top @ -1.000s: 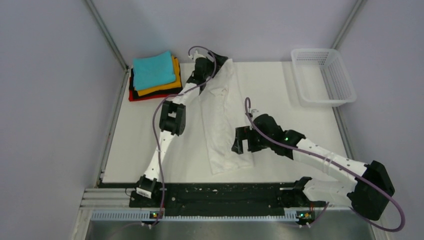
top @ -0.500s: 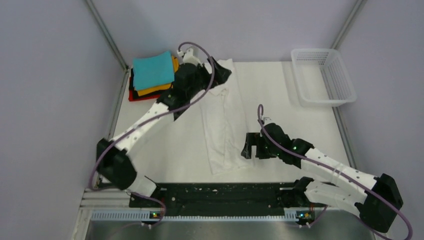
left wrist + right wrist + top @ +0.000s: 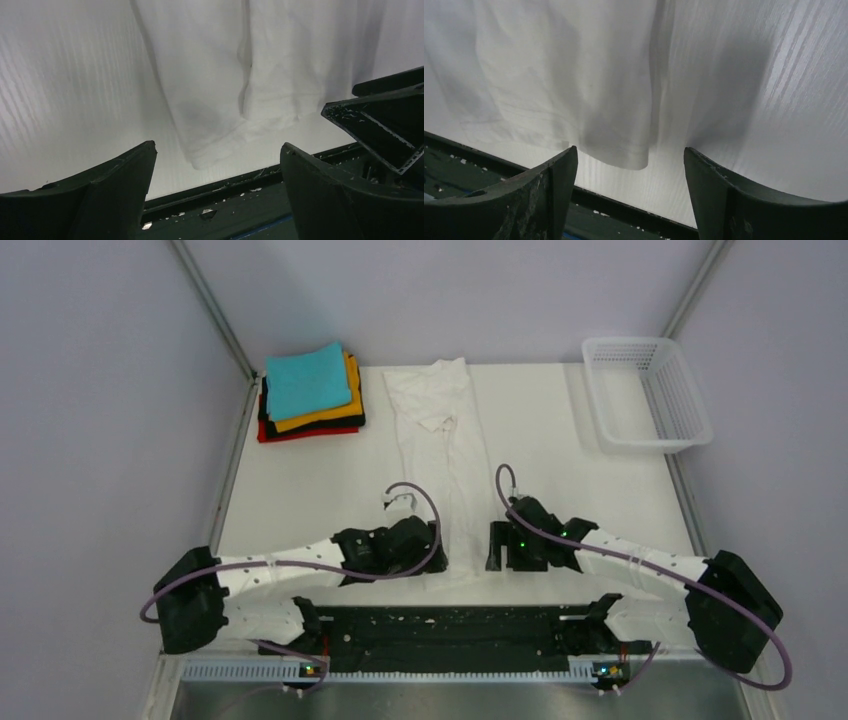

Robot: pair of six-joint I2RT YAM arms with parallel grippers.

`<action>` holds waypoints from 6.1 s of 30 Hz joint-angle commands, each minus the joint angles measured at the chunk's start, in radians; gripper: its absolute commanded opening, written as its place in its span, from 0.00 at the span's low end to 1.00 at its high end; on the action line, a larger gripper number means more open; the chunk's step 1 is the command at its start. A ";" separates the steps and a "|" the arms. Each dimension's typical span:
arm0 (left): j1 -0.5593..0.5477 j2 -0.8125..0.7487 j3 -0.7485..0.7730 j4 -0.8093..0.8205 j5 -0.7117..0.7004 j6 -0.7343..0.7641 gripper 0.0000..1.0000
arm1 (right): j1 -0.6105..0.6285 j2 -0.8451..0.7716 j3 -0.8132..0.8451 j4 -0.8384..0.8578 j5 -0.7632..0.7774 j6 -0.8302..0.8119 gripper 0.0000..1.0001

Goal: Fold and stack the t-shirts
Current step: Grab the bottom of the folded rectangular tshirt with both arms, then fold the folded rectangular tshirt in 1/3 of the way, then grab one side of the 2/3 rectangular tshirt with both arms

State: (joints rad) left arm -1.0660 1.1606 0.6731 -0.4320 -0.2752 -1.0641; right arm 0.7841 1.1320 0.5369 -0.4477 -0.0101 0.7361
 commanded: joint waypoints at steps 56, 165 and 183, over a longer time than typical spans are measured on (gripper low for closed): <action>-0.275 0.143 0.096 -0.199 -0.104 -0.368 0.00 | 0.028 -0.247 -0.014 -0.179 -0.128 0.014 0.00; 0.513 0.460 0.115 0.242 0.341 0.112 0.43 | -0.363 0.510 0.274 0.268 -0.211 -0.112 0.58; 0.396 0.294 0.080 0.015 0.271 0.096 0.00 | -0.351 0.326 0.149 0.199 -0.308 -0.189 0.00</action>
State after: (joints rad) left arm -0.5922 1.5707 0.7815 -0.2245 0.0696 -0.9672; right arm 0.4232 1.5921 0.7498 -0.1265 -0.2756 0.6041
